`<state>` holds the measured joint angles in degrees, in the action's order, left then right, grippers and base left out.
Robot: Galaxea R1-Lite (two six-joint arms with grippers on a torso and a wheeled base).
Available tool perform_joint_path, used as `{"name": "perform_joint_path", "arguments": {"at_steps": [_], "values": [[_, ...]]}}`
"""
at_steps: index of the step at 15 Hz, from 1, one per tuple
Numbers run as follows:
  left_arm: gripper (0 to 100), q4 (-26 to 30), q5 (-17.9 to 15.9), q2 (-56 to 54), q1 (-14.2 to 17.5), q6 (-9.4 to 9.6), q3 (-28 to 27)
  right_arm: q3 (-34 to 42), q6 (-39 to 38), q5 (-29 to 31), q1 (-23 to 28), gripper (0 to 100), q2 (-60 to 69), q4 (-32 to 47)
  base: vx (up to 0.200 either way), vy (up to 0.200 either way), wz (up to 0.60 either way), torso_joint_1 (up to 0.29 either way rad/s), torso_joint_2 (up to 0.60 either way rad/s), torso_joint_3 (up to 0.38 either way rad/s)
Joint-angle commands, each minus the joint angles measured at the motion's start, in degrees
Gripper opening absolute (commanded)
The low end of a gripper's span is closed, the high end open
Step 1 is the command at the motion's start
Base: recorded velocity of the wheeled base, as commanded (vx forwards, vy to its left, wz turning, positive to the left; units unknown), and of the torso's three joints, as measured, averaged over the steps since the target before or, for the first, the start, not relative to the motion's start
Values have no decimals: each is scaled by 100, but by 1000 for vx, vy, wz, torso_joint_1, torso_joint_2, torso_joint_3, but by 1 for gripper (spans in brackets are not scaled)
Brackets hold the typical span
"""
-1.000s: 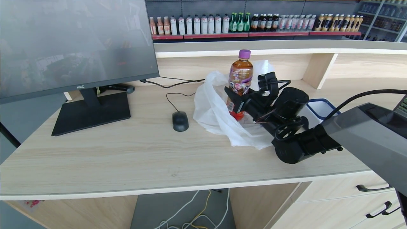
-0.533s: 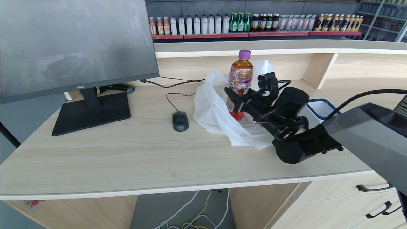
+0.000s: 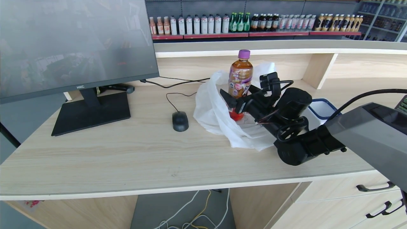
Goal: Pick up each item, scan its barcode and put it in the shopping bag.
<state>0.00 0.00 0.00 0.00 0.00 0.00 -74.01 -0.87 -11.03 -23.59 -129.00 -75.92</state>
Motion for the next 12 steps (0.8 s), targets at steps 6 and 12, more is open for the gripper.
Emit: {"name": "perform_joint_path", "arguments": {"at_steps": [6,12], "values": [[100,0,0,0,0,0,0,291,7,-4,-5,100,235,-28,0,0,0,0,0,0],[100,0,0,0,0,-9,0,941,43,-189,-49,100,929,-45,0,0,0,0,0,0]]}}
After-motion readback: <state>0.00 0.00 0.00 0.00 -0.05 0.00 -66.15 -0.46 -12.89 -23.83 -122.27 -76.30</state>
